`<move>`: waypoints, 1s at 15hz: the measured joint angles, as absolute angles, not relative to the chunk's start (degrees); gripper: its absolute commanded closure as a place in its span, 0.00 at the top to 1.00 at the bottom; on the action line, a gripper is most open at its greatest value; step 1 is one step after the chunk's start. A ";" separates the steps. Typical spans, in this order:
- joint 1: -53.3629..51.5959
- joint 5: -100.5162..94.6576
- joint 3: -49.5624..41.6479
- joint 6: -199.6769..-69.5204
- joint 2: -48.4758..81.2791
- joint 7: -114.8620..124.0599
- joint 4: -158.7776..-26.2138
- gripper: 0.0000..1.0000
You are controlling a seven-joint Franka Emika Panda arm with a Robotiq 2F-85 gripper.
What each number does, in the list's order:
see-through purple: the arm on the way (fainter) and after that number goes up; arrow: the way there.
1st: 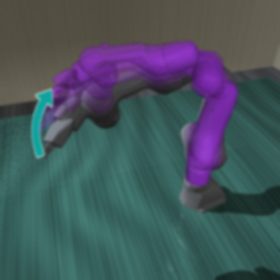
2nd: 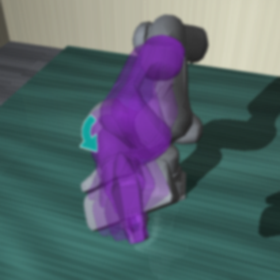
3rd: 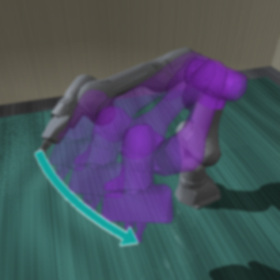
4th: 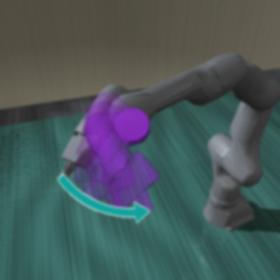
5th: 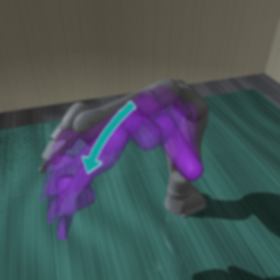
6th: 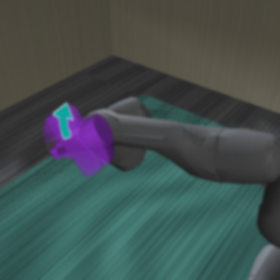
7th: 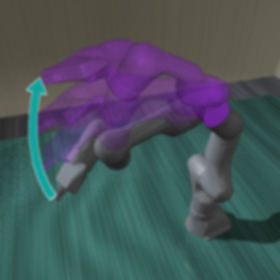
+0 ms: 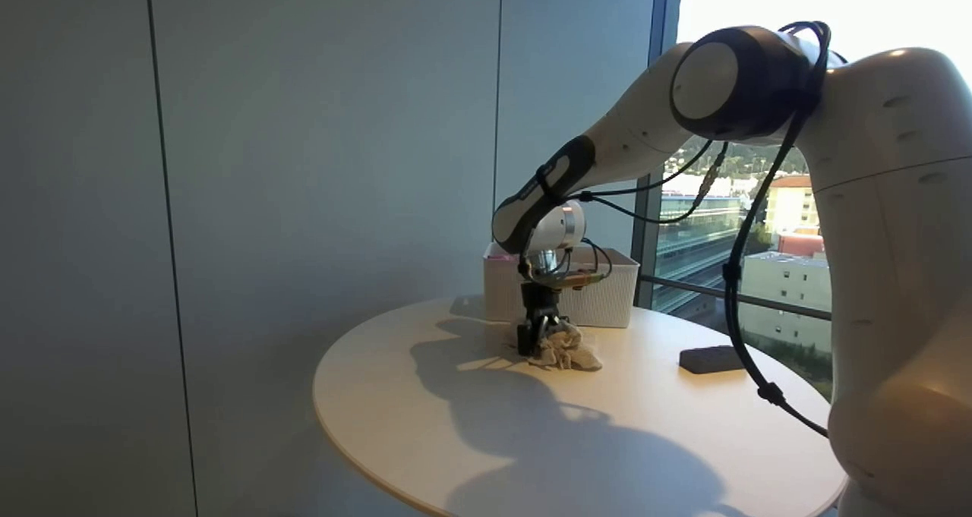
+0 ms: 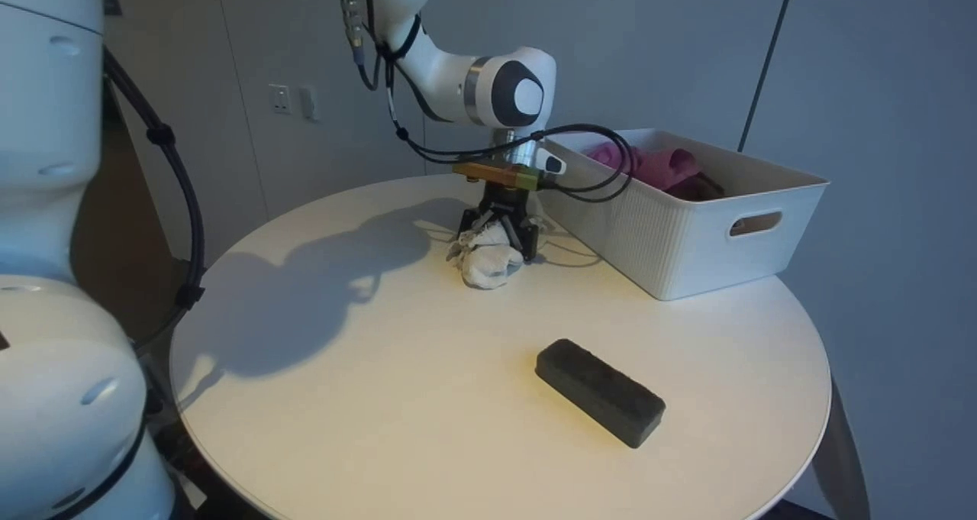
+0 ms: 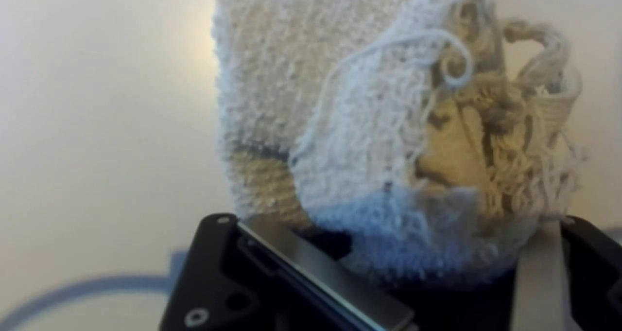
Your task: Use the white towel to clean the table
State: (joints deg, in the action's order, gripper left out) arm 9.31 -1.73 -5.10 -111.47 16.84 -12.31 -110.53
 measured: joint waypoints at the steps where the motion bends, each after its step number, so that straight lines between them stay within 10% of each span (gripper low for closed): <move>1: 8.49 -2.82 -4.45 -111.48 16.58 -13.08 -110.89 0.09; 15: 7.50 -2.98 -5.25 -111.41 16.66 -4.25 -110.78 0.09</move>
